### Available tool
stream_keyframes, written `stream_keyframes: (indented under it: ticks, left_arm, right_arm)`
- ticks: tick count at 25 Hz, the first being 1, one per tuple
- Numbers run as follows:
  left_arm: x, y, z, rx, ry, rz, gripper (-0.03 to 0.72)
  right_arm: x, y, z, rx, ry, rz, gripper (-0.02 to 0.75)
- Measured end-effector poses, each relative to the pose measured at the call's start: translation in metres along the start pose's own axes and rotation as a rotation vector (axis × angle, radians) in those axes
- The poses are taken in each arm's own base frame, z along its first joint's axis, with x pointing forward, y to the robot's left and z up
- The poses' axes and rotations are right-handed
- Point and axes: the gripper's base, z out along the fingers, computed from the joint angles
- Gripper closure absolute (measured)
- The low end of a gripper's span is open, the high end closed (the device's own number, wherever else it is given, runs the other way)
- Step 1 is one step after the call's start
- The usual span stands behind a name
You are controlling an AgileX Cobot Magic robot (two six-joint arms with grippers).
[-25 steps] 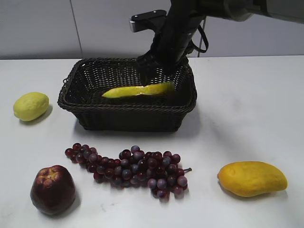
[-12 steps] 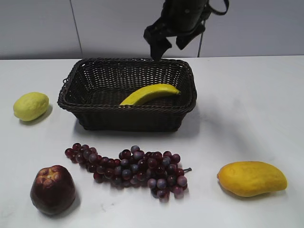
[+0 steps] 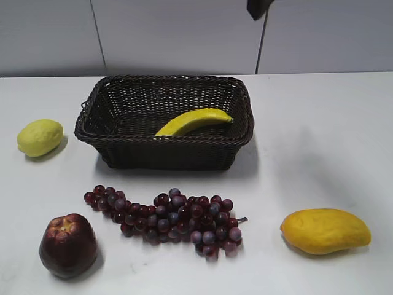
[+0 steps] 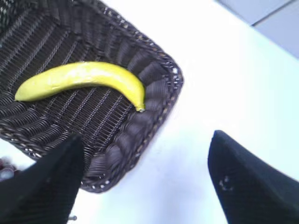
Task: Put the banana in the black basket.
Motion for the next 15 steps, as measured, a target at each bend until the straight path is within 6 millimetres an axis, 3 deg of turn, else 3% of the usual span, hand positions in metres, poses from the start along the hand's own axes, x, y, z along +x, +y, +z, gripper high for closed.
stream_keyframes:
  ticks: [6,15]
  left_arm:
    - [0.0,0.0,0.0,0.0,0.0,0.0,0.484]
    - [0.0,0.0,0.0,0.0,0.0,0.0,0.484]
  right_arm:
    - [0.053,-0.012,0.001,0.02,0.14,0.069,0.085]
    - [0.16,-0.007,-0.006,0.022,0.239,0.161,0.1]
